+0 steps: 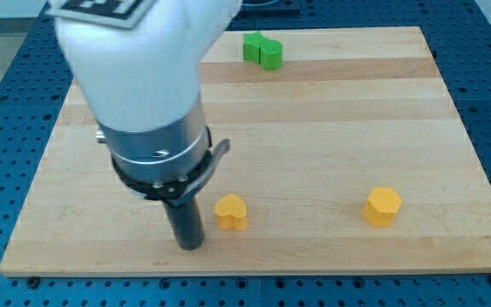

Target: Push the yellow heart below the red star

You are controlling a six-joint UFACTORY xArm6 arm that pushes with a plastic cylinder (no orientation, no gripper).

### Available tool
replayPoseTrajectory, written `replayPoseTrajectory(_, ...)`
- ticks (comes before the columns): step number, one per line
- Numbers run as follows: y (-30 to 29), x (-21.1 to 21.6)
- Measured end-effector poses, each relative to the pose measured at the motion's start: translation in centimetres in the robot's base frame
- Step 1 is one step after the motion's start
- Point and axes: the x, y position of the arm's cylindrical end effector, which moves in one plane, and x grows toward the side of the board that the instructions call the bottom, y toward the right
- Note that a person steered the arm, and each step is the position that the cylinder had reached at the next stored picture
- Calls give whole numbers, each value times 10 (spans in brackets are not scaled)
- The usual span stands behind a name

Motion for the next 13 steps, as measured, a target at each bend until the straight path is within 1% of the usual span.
replayPoseTrajectory(1,-1,8)
replayPoseTrajectory(2,67,21)
replayPoseTrajectory(3,102,22)
replayPoseTrajectory(4,102,12)
replayPoseTrajectory(5,80,-23)
replayPoseTrajectory(6,49,-45)
replayPoseTrajectory(8,-13,-75)
replayPoseTrajectory(9,-26,-85)
replayPoseTrajectory(10,-6,-83)
replayPoseTrajectory(12,43,-52)
replayPoseTrajectory(13,43,-52)
